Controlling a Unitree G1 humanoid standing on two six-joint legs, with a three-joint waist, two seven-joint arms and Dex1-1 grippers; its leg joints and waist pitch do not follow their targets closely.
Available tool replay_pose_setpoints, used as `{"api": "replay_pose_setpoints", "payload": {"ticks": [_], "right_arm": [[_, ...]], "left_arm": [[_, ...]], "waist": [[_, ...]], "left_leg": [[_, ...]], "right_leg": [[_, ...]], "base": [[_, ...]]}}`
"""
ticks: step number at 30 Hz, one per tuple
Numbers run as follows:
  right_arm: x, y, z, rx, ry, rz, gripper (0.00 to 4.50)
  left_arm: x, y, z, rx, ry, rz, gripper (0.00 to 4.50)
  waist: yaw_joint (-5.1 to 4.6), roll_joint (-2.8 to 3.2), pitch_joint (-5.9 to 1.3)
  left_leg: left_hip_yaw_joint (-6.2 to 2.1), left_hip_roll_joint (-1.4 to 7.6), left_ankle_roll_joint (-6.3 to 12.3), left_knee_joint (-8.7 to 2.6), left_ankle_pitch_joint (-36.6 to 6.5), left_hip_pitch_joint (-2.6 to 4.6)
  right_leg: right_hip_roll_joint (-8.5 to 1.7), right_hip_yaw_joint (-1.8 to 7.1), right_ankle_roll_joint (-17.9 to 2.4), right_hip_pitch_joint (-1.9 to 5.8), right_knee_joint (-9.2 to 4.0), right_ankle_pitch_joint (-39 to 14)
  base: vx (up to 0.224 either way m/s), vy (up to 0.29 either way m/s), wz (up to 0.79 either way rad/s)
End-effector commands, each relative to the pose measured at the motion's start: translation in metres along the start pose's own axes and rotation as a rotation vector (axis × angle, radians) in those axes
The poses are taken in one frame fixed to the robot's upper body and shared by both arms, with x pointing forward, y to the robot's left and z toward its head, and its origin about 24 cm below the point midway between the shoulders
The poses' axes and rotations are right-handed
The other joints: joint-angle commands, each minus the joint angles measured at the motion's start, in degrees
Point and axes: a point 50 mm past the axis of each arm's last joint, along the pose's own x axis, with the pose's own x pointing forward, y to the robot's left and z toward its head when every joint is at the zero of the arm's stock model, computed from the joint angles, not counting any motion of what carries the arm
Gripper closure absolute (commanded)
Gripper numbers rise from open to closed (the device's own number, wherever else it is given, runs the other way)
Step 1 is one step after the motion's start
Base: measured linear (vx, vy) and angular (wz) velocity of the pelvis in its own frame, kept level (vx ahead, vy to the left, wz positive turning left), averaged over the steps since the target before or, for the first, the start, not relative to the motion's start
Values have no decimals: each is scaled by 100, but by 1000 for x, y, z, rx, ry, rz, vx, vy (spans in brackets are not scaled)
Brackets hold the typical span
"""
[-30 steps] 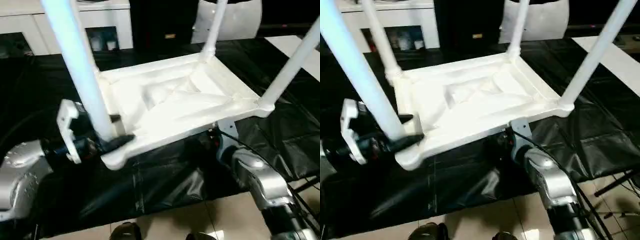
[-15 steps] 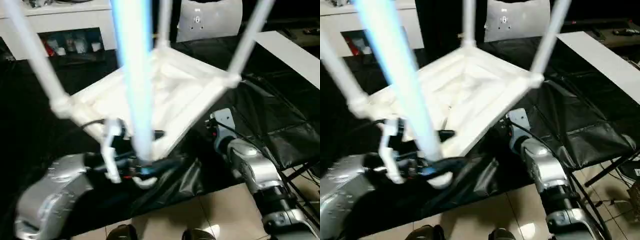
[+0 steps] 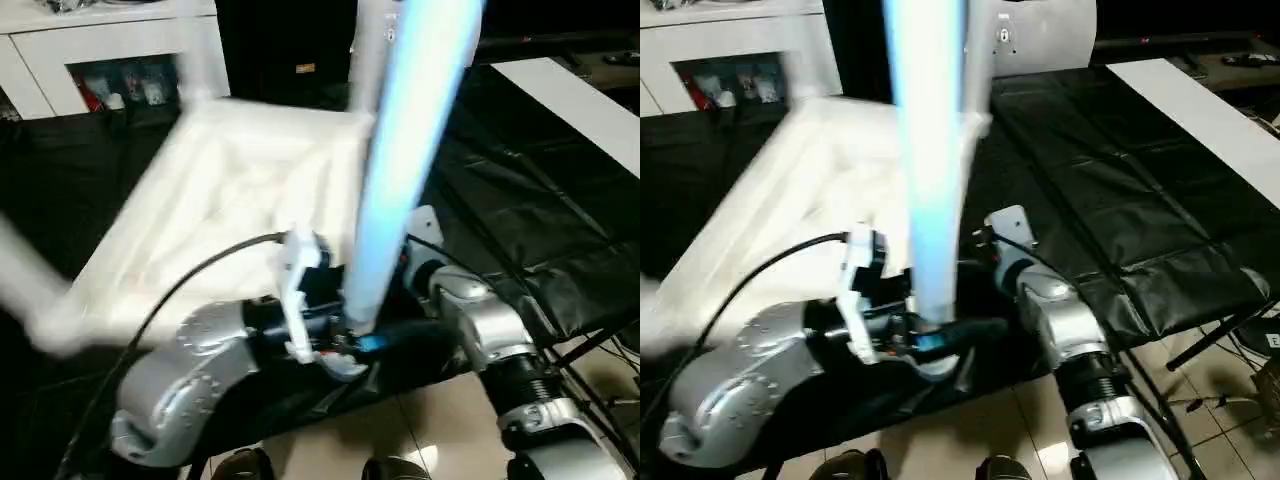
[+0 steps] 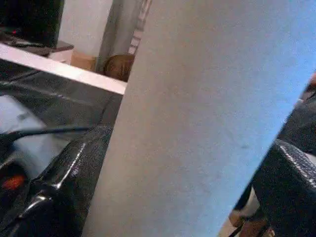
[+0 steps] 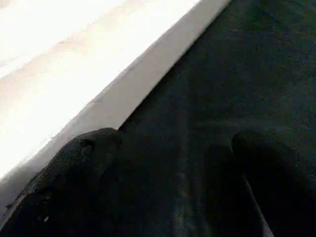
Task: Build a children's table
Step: Rotate table base
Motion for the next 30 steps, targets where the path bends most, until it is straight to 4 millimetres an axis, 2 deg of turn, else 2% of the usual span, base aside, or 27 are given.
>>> {"api": "replay_pose_setpoints", "payload": {"ticks": [1, 4, 7, 9, 13, 15, 18, 19, 20, 21, 22, 23, 24, 26, 27, 28, 29, 30], "right_arm": [[8, 18, 10, -29, -37, 98, 0], [9, 11, 9, -28, -35, 56, 0], [4, -2, 6, -22, -31, -9, 0], [-4, -16, 1, -14, -30, -70, 0], [-20, -37, -8, 8, -22, -154, 0], [-25, -43, -12, 7, -14, -171, 0], [-34, -50, -19, 7, 0, -194, 0], [-43, -53, -21, 10, -14, -200, 0], [-43, -53, -21, 10, -14, -200, 0], [-50, -52, -17, 14, -58, -183, 0], [-53, -51, -15, 15, -79, -172, 0], [-55, -48, -12, 17, -102, -156, 0], [-59, -44, -8, 37, -124, -138, 0], [-64, -40, -4, 71, -138, -123, 0], [-72, -32, 2, 100, -162, -95, 0], [-78, -25, 6, 104, -179, -70, 0], [-86, -17, 10, 108, -198, -49, 0], [-86, -17, 10, 108, -198, -49, 0]], "left_arm": [[10, 4, 1, 50, 7, 17, 5], [11, 18, 1, 112, 27, 114, 5], [3, 34, 2, 173, 62, 222, 5], [-8, 45, 4, 218, 93, 300, 5], [-27, 57, 10, 261, 114, 380, 5], [-33, 60, 11, 273, 123, 406, 5], [-42, 64, 11, 292, 145, 449, 5], [-51, 67, 8, 302, 182, 494, 5], [-51, 67, 8, 302, 182, 494, 5], [-59, 67, 3, 298, 213, 530, 5], [-62, 66, 2, 292, 218, 539, 5], [-63, 64, 1, 288, 208, 550, 5], [-65, 59, 0, 279, 184, 566, 5], [-68, 53, -2, 264, 153, 584, 5], [-73, 44, -9, 210, 141, 639, 5], [-77, 38, -14, 172, 122, 681, 5], [-81, 30, -19, 141, 97, 732, 5], [-81, 30, -19, 141, 97, 732, 5]], "waist": [[28, 15, -352], [37, 17, -349], [43, 31, -348], [56, 26, -352], [60, 14, -346], [52, 21, -344], [30, 16, -326], [31, 26, -311], [37, 17, -309], [39, 47, -305], [30, 22, -299], [30, 22, -299], [33, 71, -293], [30, 62, -285], [37, 91, -275], [36, 73, -259], [36, 52, -250], [42, 60, -248]], "left_leg": [[-160, 298, -201, -476, -1605, 238], [-171, 310, -235, -485, -1677, 242], [-178, 307, -264, -490, -1698, 252], [-174, 308, -272, -486, -1665, 265], [-162, 292, -231, -479, -1602, 246], [-169, 288, -225, -484, -1609, 237], [-174, 289, -216, -495, -1804, 238], [-179, 295, -217, -501, -1880, 245], [-175, 296, -207, -502, -1911, 249], [-185, 299, -206, -513, -1933, 249], [-187, 307, -203, -520, -1956, 239], [-187, 307, -203, -520, -1956, 239], [-198, 316, -200, -535, -1984, 244], [-203, 333, -158, -553, -1952, 230], [-195, 336, -179, -558, -2055, 260], [-204, 351, -166, -574, -2024, 228], [-198, 351, -159, -580, -2054, 223], [-200, 354, -159, -577, -2071, 228]], "right_leg": [[-268, 215, -1168, 168, -412, -939], [-281, 217, -1137, 175, -411, -997], [-280, 212, -1113, 174, -410, -974], [-271, 209, -1119, 168, -403, -914], [-272, 210, -1108, 185, -405, -909], [-270, 204, -1111, 186, -404, -940], [-282, 205, -1096, 171, -442, -1254], [-283, 210, -1060, 153, -457, -1375], [-285, 215, -1023, 147, -471, -1434], [-289, 218, -995, 148, -469, -1494], [-283, 220, -956, 145, -472, -1511], [-283, 220, -956, 145, -472, -1511], [-274, 217, -958, 135, -473, -1479], [-268, 218, -982, 147, -475, -1369], [-255, 221, -976, 117, -484, -1466], [-257, 224, -945, 141, -484, -1399], [-258, 224, -905, 132, -507, -1489], [-260, 233, -840, 117, -521, -1556]], "base": [[0, 0, 0], [0, 0, 0], [0, 0, 0], [0, 0, 0], [0, 0, 0], [0, 0, 0], [0, 0, 0], [0, 0, 0], [0, 0, 0], [0, 0, 0], [0, 0, 0], [0, 0, 0], [0, 0, 0], [0, 0, 0], [0, 0, 0], [0, 0, 0], [0, 0, 0], [0, 0, 0]]}}
